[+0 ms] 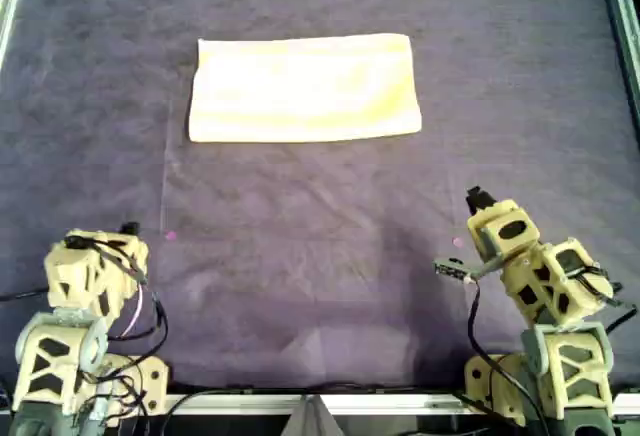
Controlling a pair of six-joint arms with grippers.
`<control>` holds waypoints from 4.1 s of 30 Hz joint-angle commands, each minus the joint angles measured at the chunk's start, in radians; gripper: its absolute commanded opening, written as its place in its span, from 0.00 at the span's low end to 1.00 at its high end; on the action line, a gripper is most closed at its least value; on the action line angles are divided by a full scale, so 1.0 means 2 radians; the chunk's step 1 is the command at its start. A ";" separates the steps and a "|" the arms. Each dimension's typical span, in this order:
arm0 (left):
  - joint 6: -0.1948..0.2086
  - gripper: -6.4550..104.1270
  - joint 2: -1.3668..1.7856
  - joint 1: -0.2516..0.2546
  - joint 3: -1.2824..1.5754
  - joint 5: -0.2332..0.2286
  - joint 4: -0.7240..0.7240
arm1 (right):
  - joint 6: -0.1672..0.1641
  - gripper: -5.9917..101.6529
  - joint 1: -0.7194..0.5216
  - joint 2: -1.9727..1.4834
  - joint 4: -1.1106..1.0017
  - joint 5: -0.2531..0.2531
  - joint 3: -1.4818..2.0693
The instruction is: Fold a cloth
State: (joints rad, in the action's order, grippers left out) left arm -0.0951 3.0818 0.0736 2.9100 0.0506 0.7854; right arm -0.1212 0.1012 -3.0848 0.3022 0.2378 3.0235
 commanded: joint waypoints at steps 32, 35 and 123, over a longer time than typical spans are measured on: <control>-0.001 0.85 -0.634 0.097 -0.382 0.002 -0.209 | 0.025 0.64 0.030 0.700 -0.016 0.004 -0.457; -0.002 0.85 -0.656 0.134 -0.387 -0.006 -0.243 | 0.025 0.65 0.057 0.746 -0.016 -0.004 -0.495; -0.003 0.05 -0.992 0.075 -0.778 0.002 -0.272 | 0.025 0.04 0.064 1.087 -0.002 0.002 -0.932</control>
State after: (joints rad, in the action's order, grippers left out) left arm -0.0951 1.0462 0.2454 1.4005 0.0491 0.2531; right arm -0.0752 0.2378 -0.7977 0.3007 0.2332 1.1934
